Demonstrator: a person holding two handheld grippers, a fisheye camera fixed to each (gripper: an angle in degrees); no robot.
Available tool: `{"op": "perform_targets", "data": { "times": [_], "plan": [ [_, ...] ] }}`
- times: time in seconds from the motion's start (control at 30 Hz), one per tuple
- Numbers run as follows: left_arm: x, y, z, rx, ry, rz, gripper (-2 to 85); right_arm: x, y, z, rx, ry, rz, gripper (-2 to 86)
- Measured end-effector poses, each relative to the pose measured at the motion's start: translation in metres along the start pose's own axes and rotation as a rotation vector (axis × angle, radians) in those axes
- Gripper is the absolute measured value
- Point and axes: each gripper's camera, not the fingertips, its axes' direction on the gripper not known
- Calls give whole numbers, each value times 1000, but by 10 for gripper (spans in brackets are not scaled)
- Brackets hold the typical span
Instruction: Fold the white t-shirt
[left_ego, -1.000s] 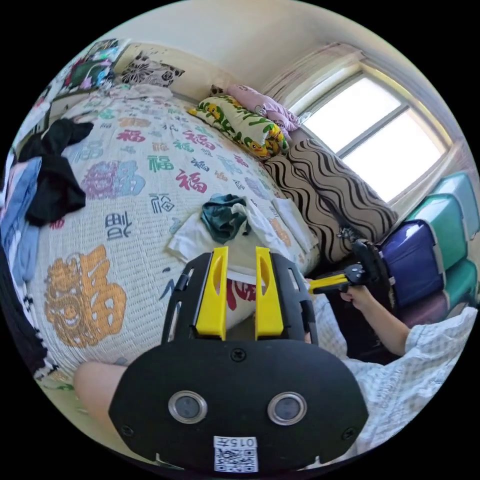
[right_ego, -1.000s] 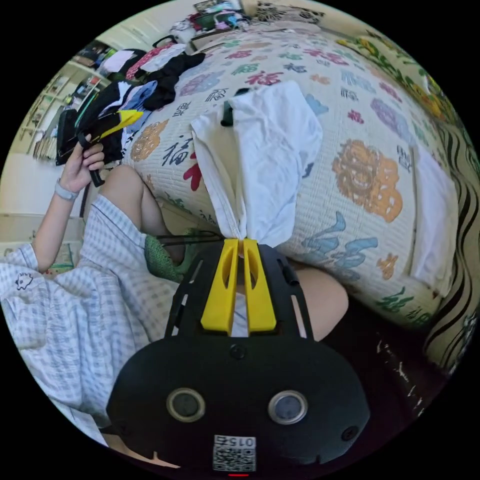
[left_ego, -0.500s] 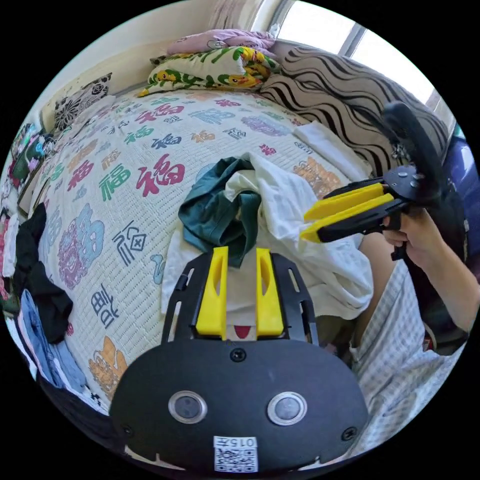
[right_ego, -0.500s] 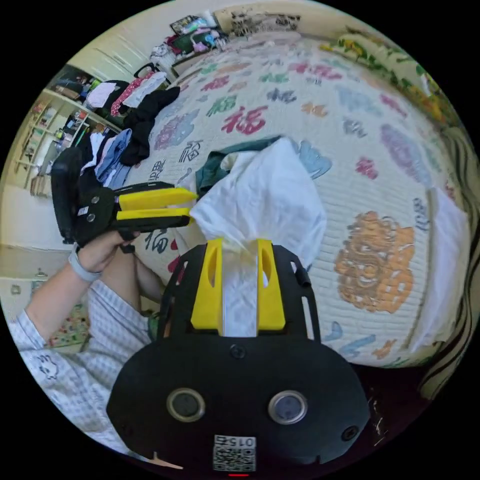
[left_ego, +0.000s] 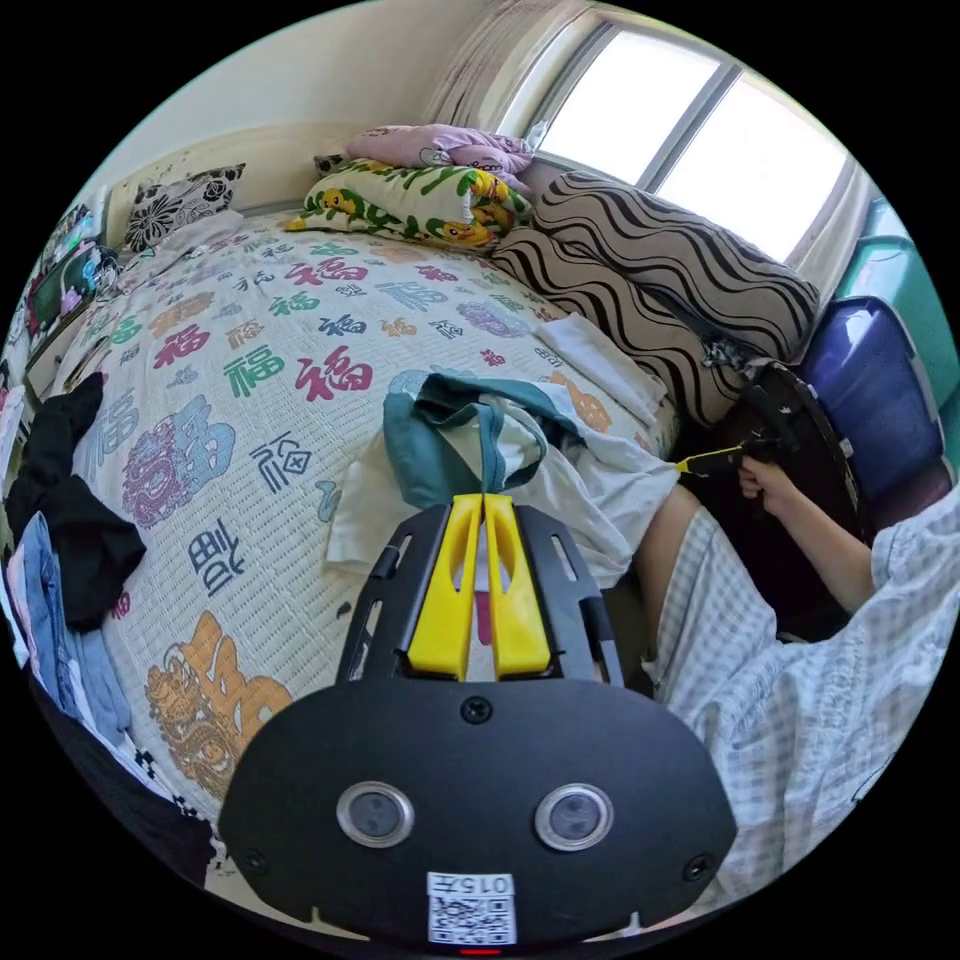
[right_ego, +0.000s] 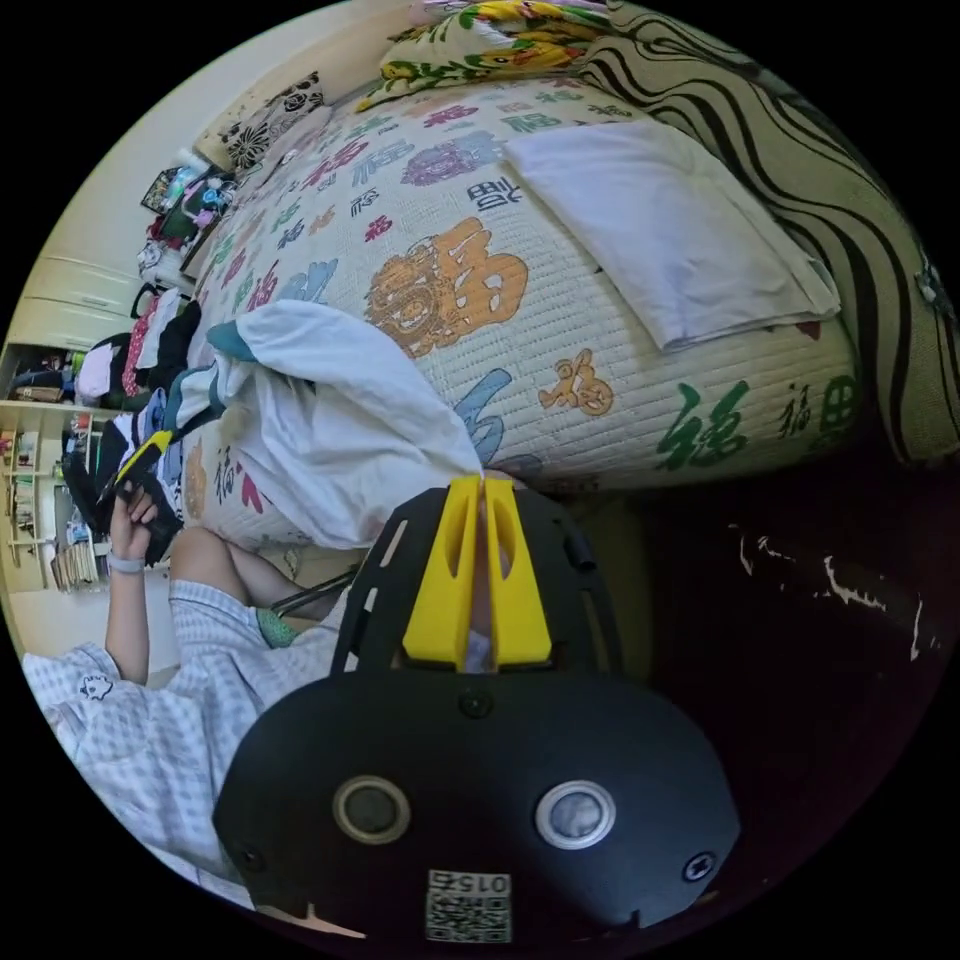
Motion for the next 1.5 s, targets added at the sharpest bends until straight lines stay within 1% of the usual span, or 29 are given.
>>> {"op": "perform_targets", "data": {
  "times": [0.03,0.1,0.13,0.17,0.2,0.23,0.27,0.3,0.37,0.43,0.47,0.5,0.53,0.57,0.6,0.67,0.73,0.77,0.87,0.9,0.93,1.0,1.07,1.13,1.2,1.23,1.3,1.43,1.5],
  "plan": [
    [4,4,-3,-1,6,8,-8,-4,1,-4,17,5,-15,22],
    [18,20,-11,-24,11,38,-8,-37,-3,-24,121,81,-104,50],
    [21,24,-12,-31,13,38,-8,-48,-6,-29,152,87,-144,56],
    [25,32,-15,-42,28,29,-8,-77,-14,-36,192,67,-255,66],
    [27,40,-17,-48,44,6,-8,-110,-25,-40,194,19,-384,76],
    [27,43,-18,-48,49,-8,-8,-126,-31,-39,182,-13,-449,81],
    [29,50,-19,-49,59,-29,-8,-161,-44,-36,147,-70,-570,93],
    [32,56,-20,-51,63,-43,-8,-195,-57,-30,106,-92,-673,102],
    [36,64,-21,-50,61,-58,-8,-244,-71,-16,55,-76,-799,109],
    [40,70,-23,-54,58,-66,-8,-288,-80,3,0,-23,-902,113],
    [44,73,-26,-53,55,-68,-8,-315,-84,19,-58,42,-970,115],
    [47,76,-29,-51,50,-70,-8,-335,-85,40,-105,171,-1029,117],
    [48,78,-31,-49,48,-72,-8,-343,-84,51,-134,249,-1062,117],
    [51,81,-35,-48,45,-73,-8,-354,-82,74,-207,381,-1112,116],
    [52,85,-40,-45,38,-78,-8,-358,-79,92,-290,453,-1140,99],
    [55,90,-50,-34,15,-81,-7,-355,-72,99,-342,509,-1145,65],
    [59,95,-64,-18,-18,-87,-8,-346,-63,74,-236,472,-1100,45],
    [61,99,-77,18,-40,-93,-8,-335,-58,48,-177,406,-1039,40],
    [70,106,-120,170,-66,-114,-8,-287,-37,-33,1,209,-884,26],
    [76,108,-139,239,-76,-116,-8,-263,-23,-70,107,173,-826,21],
    [80,108,-149,274,-79,-115,-8,-251,-15,-88,156,155,-799,18],
    [102,104,-187,413,-57,-60,-8,-203,20,-164,322,-35,-697,11],
    [127,98,-215,493,-73,7,-8,-177,49,-215,426,-165,-647,7],
    [155,95,-248,604,-84,98,-8,-169,83,-259,540,-166,-647,4],
    [193,94,-299,742,-115,212,-9,-178,128,-305,663,-60,-694,0],
    [202,95,-312,773,-127,232,-9,-182,137,-315,687,-41,-709,0],
    [231,99,-363,895,-167,303,-9,-195,175,-354,795,2,-775,-1],
    [262,105,-436,1026,-136,430,-9,-203,222,-417,954,-19,-875,-1],
    [284,104,-475,1065,-207,522,-9,-206,239,-451,1018,-40,-938,-1]
  ]
}}
